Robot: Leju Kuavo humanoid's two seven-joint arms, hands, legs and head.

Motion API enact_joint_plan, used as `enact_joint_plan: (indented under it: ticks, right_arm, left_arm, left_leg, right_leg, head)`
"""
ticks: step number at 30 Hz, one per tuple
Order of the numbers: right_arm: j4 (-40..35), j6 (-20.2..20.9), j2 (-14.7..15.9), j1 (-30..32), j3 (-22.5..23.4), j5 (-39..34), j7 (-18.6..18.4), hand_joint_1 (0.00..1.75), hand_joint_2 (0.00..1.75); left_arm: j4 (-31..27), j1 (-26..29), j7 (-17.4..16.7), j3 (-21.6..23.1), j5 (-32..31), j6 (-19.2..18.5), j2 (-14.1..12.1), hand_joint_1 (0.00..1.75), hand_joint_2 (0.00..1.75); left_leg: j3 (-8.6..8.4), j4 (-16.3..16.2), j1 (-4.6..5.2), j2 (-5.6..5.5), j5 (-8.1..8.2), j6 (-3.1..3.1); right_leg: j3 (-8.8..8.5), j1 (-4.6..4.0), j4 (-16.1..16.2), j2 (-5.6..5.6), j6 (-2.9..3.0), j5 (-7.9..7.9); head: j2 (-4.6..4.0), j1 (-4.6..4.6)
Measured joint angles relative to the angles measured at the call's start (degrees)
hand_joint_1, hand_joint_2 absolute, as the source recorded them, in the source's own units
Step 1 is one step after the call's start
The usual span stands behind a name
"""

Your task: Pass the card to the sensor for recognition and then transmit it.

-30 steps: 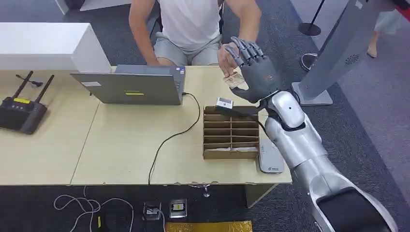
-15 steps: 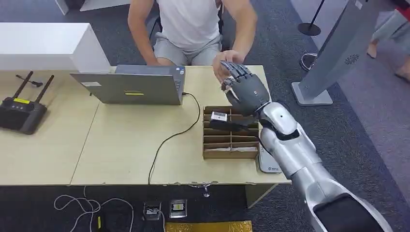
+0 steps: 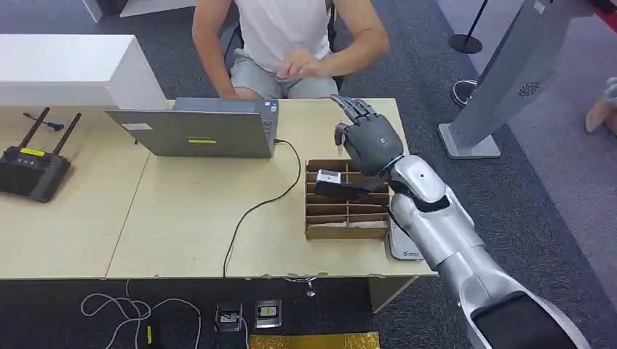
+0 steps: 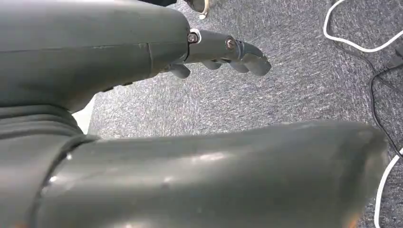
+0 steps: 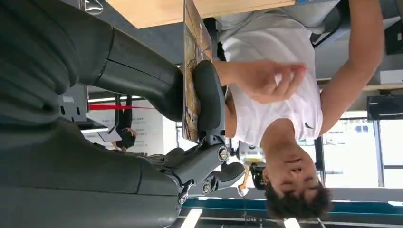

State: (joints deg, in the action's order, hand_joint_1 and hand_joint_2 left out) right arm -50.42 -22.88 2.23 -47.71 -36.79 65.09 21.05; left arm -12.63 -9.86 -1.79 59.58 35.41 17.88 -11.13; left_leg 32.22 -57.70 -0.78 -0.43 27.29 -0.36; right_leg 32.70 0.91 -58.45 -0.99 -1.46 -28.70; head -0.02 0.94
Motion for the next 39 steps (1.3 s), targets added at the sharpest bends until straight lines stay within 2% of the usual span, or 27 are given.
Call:
enact_joint_plan:
  ticks: [13,25,33,39]
  right_arm:
    - [0.28,1.05,0.28,0.01,-0.68,-1.42,-0.68,1.75,1.75]
    - [-4.46,3.32,4.48,0.81,-0.22,-5.16,-3.17,1.75,1.75]
    - [-10.9,6.75,9.65,3.69,2.57,-7.6,-6.2,1.75,1.75]
    - [-18.25,9.33,14.77,10.1,5.61,-8.96,-8.52,1.75,1.75]
  left_arm:
    - [0.0,-0.04,0.0,0.0,-0.07,0.0,0.02,0.0,0.0]
    - [0.0,0.3,0.0,0.0,1.42,0.74,0.07,0.0,0.0]
    - [0.0,0.48,0.28,0.0,1.73,1.2,0.2,0.0,0.0]
    - [0.0,0.62,0.37,0.0,2.49,1.53,0.17,0.0,0.0]
  left_leg:
    - [-0.02,-0.01,0.0,0.06,0.0,0.0]
    - [-0.03,-0.02,0.01,0.18,0.0,0.0]
    - [-0.04,-0.02,0.01,0.2,0.01,0.0]
    - [0.0,-0.02,0.01,0.18,0.03,-0.02]
  right_leg:
    - [0.02,0.0,0.0,0.04,0.0,0.0]
    - [0.07,0.0,0.02,0.1,0.01,0.01]
    - [0.06,0.01,0.04,0.12,0.01,0.02]
    - [0.07,0.01,0.07,0.07,0.01,0.02]
  head:
    - [0.0,0.0]
    - [0.0,0.0]
    - [0.0,0.0]
    - [0.0,0.0]
